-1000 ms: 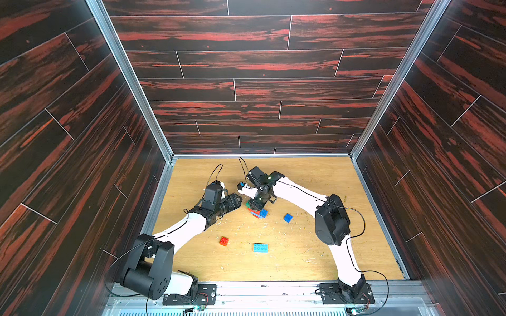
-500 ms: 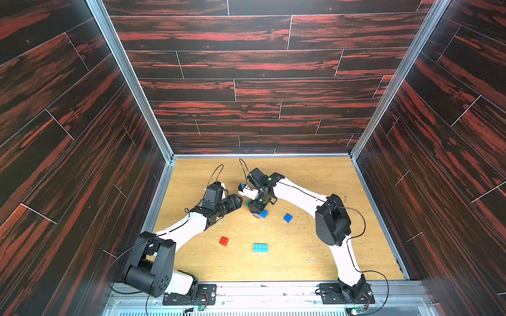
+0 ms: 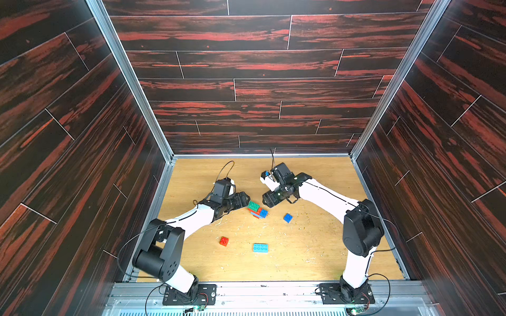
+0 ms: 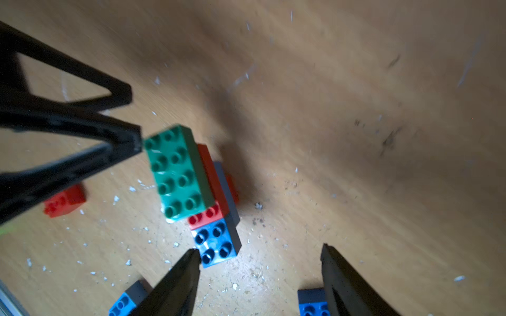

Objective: Assemble a heart with lego
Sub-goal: Assemble the lego brick with the lego brick.

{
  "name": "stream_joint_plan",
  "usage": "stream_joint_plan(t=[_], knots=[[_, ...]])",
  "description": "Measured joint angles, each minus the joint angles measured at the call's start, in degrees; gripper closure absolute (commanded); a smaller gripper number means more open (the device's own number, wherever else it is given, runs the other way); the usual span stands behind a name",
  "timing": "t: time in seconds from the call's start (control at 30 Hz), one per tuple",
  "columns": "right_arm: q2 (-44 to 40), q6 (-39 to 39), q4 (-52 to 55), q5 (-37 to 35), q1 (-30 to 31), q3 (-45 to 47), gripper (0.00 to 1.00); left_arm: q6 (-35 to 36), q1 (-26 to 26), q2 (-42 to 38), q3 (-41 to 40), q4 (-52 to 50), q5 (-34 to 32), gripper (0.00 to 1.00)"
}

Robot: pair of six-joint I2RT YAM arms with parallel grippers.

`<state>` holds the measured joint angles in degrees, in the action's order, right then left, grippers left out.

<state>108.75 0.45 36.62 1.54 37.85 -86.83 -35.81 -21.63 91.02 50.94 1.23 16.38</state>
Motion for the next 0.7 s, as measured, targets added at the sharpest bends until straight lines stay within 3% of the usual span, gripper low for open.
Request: stream_joint_plan(t=[0.7], knots=[[4.8,3.6,-1.6,2.8,0.5,1.2,0.28,3.2,-2.4,3.1,1.8,-3.1,-1.4,0.21]])
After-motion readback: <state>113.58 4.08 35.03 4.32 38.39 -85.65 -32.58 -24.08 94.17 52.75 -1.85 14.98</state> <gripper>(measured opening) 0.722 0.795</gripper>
